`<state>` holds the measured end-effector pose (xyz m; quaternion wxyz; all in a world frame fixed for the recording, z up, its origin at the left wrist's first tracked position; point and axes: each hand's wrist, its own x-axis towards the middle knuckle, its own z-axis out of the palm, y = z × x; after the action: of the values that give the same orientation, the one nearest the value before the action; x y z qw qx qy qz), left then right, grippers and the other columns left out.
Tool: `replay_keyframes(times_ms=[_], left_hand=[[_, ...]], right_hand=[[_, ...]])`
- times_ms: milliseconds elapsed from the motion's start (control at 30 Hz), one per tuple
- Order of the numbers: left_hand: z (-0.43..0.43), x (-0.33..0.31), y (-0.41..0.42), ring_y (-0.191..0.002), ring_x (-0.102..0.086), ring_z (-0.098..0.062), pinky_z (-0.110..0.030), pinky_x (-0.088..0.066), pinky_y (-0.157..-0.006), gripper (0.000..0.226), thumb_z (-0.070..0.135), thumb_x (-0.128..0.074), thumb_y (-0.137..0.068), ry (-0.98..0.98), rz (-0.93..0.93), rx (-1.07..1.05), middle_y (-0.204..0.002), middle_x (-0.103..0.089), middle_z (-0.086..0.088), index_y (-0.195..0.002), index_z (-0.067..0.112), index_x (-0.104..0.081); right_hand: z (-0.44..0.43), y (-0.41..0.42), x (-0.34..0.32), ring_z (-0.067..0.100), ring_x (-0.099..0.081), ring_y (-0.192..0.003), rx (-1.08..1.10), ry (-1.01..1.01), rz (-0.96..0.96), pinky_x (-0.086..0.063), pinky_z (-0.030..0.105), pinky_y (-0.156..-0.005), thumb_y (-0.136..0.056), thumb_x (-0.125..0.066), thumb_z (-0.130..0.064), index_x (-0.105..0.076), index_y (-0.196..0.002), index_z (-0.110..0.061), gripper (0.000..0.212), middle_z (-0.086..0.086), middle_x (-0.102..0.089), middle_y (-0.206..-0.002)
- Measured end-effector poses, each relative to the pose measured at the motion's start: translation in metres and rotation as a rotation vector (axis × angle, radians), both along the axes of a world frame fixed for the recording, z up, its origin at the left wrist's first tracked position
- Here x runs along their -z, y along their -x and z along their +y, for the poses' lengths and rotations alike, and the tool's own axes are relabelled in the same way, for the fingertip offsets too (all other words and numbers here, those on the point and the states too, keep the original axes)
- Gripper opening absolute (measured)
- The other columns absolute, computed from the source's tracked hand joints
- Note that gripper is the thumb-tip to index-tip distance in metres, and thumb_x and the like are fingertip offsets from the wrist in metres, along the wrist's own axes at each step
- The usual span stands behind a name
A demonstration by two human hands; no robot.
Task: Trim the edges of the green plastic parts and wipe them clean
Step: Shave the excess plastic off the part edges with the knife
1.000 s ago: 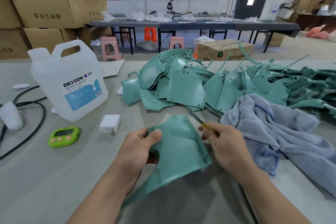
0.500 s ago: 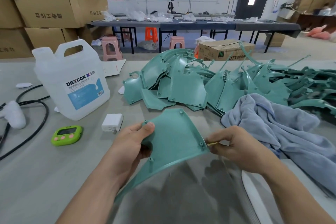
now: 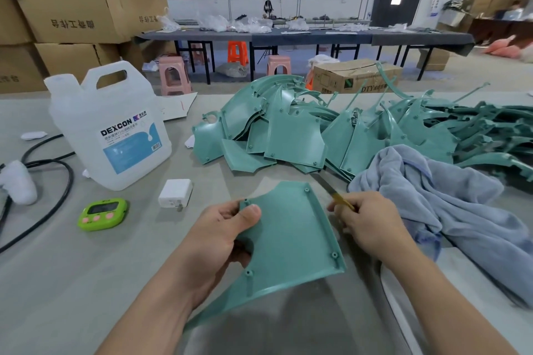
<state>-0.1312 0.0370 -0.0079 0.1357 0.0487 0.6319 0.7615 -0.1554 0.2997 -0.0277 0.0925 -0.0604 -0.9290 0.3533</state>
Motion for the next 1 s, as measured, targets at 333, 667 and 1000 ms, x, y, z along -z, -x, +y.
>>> replay_keyframes(times_ms=[333,667,1000], left_hand=[[0.006,-0.001,0.002,-0.056,-0.063,-0.017,-0.026,-0.047,-0.044,0.018,0.018,-0.064,-0.097,0.098,0.158,-0.32,-0.073,-0.073,-0.007,-0.088,0.019,-0.079],[0.016,0.005,-0.012,-0.081,-0.061,-0.009,-0.019,-0.04,-0.063,0.033,0.031,-0.066,-0.087,1.094,1.247,-0.567,-0.089,-0.073,0.015,-0.119,0.034,-0.072],[0.028,0.008,-0.018,-0.129,-0.056,-0.009,-0.046,-0.024,-0.123,0.049,0.04,-0.074,-0.083,1.202,0.984,-0.41,-0.142,-0.06,0.004,-0.129,0.025,-0.067]], right_hand=[[-0.021,-0.023,-0.013,0.002,-0.065,-0.081,0.18,0.064,0.292,-0.052,0.032,-0.076,-0.093,-0.06,-0.046,-0.074,-0.096,-0.032,0.019,-0.016,-0.074,-0.088],[-0.067,-0.031,-0.009,0.035,-0.069,-0.094,-0.377,1.346,-0.287,-0.06,0.048,-0.08,-0.086,-0.056,-0.068,-0.068,-0.125,-0.005,0.075,0.022,-0.072,-0.113],[-0.035,-0.012,0.0,0.027,-0.076,-0.078,0.056,0.918,0.053,-0.061,0.039,-0.061,-0.089,-0.071,-0.003,-0.073,-0.098,-0.008,0.011,0.009,-0.079,-0.089]])
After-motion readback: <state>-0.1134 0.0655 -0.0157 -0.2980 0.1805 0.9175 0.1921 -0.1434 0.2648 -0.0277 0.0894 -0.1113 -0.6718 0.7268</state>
